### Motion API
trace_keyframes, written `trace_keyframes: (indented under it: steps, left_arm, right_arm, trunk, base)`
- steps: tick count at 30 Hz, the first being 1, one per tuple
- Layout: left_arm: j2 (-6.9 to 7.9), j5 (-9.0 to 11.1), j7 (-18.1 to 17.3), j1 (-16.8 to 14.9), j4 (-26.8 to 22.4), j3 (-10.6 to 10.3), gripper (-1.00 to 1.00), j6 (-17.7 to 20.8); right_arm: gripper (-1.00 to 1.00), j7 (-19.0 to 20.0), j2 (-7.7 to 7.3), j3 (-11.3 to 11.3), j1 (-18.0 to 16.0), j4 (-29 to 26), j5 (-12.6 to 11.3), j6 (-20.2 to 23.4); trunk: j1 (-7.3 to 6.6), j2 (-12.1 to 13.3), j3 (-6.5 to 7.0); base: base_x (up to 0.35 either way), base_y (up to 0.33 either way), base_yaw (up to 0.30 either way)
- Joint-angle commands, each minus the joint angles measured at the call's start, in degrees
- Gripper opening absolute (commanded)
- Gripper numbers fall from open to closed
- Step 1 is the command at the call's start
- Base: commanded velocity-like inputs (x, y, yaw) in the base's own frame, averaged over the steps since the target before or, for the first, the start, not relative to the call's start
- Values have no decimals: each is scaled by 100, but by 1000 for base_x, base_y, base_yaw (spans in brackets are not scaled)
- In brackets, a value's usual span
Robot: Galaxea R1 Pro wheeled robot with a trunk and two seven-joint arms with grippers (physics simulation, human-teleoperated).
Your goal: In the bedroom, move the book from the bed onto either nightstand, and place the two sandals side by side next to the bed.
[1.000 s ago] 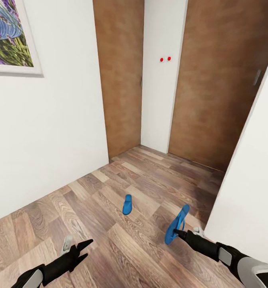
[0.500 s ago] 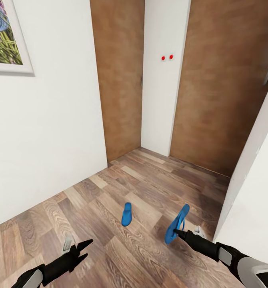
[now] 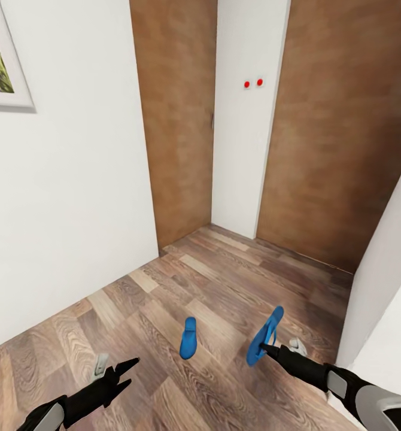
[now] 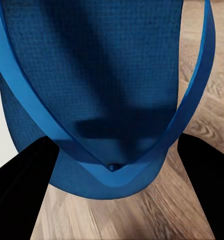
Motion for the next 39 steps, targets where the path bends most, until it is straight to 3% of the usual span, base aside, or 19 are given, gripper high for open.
trace_keyframes:
  steps: [1,33,39]
  left_arm:
    - [0,26,-7,-3,2,7,100,42]
    - [1,26,-6,-3,2,7,100,43]
    - [37,205,188,-201,-193,150,100,118]
  right_arm:
    - [-100,28,0,24,-6,15,-67,44]
    - [-100,28,-7,24,43,15,-67,35]
    - [-100,115,-78,-35,-154,-11,-150,37]
  trunk:
    - [2,-2,-6]
    - [2,-2,-6]
    - [2,-2,-6]
  base:
    - [285,0,0]
    - [281,0,0]
    - [0,0,0]
